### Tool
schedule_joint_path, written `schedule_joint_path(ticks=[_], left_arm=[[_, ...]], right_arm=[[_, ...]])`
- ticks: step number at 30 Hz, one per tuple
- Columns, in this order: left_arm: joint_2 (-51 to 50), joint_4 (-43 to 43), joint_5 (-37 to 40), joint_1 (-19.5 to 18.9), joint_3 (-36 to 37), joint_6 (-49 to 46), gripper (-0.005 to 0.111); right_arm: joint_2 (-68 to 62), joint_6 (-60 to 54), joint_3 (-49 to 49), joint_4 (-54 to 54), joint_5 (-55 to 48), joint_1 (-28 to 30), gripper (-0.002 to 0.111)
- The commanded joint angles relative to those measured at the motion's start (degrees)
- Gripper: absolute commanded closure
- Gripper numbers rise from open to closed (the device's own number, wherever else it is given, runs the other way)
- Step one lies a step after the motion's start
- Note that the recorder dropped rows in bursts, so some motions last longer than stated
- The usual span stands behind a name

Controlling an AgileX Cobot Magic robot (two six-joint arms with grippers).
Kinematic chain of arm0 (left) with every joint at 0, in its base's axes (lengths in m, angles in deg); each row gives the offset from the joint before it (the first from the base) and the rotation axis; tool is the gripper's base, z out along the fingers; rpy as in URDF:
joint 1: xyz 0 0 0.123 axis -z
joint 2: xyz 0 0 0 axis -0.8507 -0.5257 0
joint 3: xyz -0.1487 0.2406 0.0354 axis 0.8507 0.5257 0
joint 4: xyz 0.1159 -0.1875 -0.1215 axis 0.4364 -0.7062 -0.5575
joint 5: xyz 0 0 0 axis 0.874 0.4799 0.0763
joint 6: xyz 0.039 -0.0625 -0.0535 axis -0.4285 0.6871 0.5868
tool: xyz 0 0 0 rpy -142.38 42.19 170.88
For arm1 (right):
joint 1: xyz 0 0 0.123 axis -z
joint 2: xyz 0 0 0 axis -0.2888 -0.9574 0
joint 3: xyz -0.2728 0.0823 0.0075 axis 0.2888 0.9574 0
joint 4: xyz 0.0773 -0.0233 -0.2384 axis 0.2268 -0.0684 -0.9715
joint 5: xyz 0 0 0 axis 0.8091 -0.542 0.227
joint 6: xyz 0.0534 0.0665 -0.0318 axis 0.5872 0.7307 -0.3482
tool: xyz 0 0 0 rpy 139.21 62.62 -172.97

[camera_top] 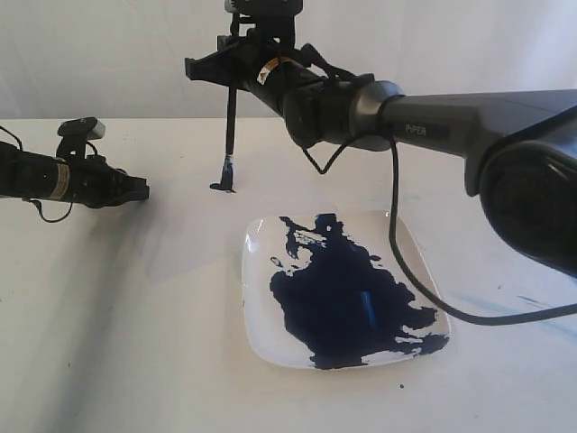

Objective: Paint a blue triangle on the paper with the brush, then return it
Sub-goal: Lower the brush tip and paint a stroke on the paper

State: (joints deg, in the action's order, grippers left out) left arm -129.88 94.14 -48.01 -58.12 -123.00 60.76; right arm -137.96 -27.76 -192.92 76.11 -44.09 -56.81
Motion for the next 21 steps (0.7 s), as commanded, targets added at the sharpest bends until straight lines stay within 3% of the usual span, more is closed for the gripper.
schedule_joint_path(ticks=[1, 21], left_arm=[[0.63, 0.54, 0.5, -0.02, 0.2, 0.29, 0.107], [0.63, 0.54, 0.5, -0.02, 0.2, 0.16, 0.107]], right_arm=[[-0.15, -0.27, -0.17, 0.13, -0.12, 0.1, 0.108], [0.22, -2.3, -0.17, 0.13, -2.69, 0.23, 0.108]])
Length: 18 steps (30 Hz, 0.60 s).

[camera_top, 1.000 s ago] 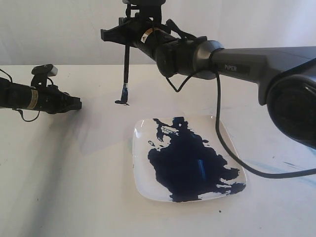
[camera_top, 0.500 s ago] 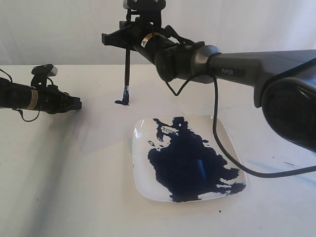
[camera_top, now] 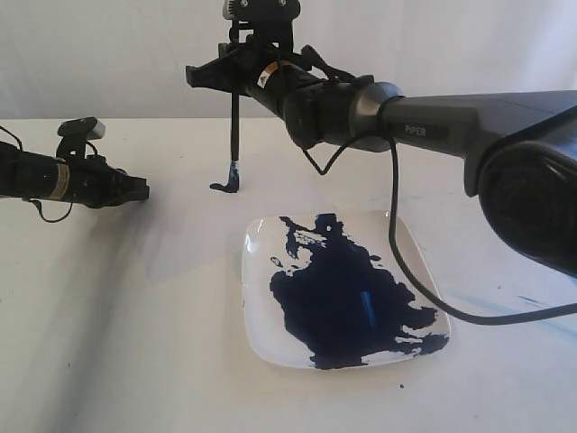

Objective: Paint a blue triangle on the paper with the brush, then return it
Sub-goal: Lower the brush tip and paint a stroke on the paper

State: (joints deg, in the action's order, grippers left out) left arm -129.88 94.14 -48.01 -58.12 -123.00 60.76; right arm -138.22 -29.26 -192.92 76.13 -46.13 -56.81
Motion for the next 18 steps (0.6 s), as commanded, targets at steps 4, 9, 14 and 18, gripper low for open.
schedule_joint_path(ticks=[4, 9, 14, 18], left_arm=[[0.63, 0.54, 0.5, -0.02, 0.2, 0.16, 0.107], [0.63, 0.54, 0.5, -0.02, 0.2, 0.16, 0.107], [0.63, 0.54, 0.5, -0.02, 0.2, 0.16, 0.107], [0.63, 0.54, 0.5, -0.02, 0.2, 0.3, 0.107]], right_arm=[[0.6, -1.3, -0.17, 0.1, -0.72, 0.23, 0.108], [1.21, -2.24, -0.17, 0.1, -1.88, 0.23, 0.108], [1.56, -2.24, -0.17, 0.35, -2.68, 0.71, 0.108], [1.92, -2.24, -0.17, 0.35, -3.82, 0.82, 0.108]])
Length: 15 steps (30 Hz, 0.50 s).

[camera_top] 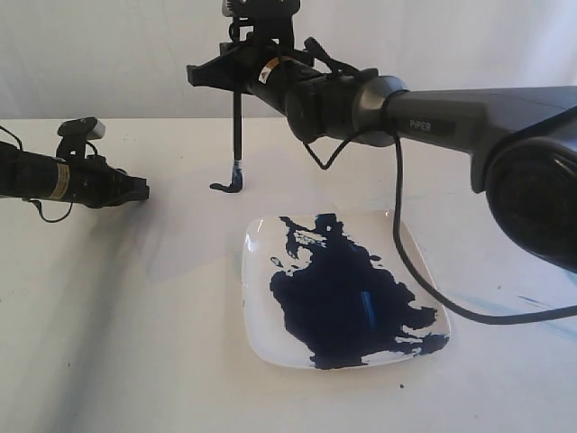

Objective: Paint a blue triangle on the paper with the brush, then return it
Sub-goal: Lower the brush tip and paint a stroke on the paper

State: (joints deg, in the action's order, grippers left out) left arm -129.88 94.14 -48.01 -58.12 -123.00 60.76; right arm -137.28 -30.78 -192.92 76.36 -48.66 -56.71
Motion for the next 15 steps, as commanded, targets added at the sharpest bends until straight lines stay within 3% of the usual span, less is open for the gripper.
schedule_joint_path(ticks=[1, 15], left_arm=[[0.63, 0.54, 0.5, -0.02, 0.2, 0.3, 0.107], [0.63, 0.54, 0.5, -0.02, 0.2, 0.3, 0.107]], right_arm=[[0.97, -0.72, -0.17, 0.13, -1.43, 0.72, 0.108], [2.22, -1.93, -0.17, 0.13, -5.07, 1.29, 0.108]])
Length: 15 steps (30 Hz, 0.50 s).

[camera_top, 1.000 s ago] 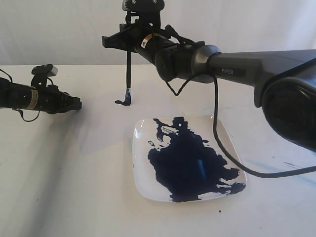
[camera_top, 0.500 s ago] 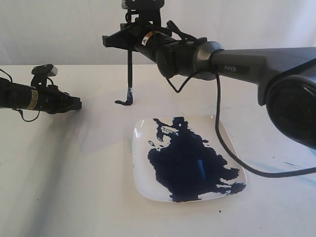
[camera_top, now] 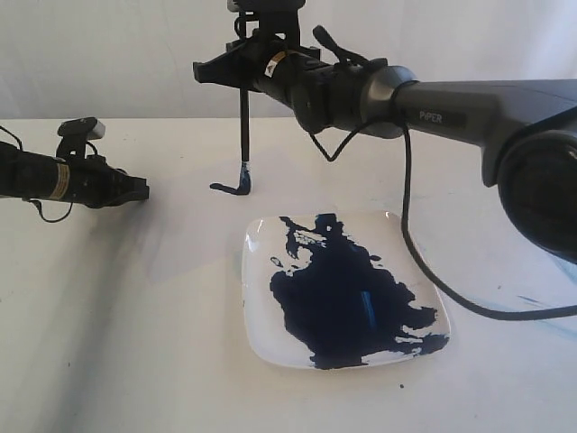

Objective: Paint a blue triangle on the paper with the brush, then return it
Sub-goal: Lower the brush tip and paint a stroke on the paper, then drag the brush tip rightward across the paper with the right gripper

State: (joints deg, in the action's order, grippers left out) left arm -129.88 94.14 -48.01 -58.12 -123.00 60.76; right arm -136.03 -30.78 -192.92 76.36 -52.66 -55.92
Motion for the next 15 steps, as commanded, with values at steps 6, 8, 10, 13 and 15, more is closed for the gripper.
schedule_joint_path(ticks=[6, 8, 10, 13, 15], left_arm=[[0.63, 0.54, 0.5, -0.02, 0.2, 0.3, 0.107], [0.63, 0.54, 0.61, -0.02, 0.2, 0.3, 0.107], [0.63, 0.54, 0.61, -0.02, 0.2, 0.3, 0.107], [0.63, 0.54, 0.61, -0.02, 0.2, 0.3, 0.107], [0.63, 0.54, 0.61, -0.02, 0.2, 0.3, 0.107]], right_arm=[[1.2, -1.93, -0.17, 0.13, -2.21, 0.5, 0.108], [1.53, -1.93, -0.17, 0.13, -2.47, 0.5, 0.108], [1.65, -1.93, -0.17, 0.01, -3.41, 0.5, 0.108], [1.65, -1.93, -0.17, 0.01, -4.17, 0.5, 0.108], [1.76, -1.93, -0.17, 0.01, -4.49, 0.5, 0.108]])
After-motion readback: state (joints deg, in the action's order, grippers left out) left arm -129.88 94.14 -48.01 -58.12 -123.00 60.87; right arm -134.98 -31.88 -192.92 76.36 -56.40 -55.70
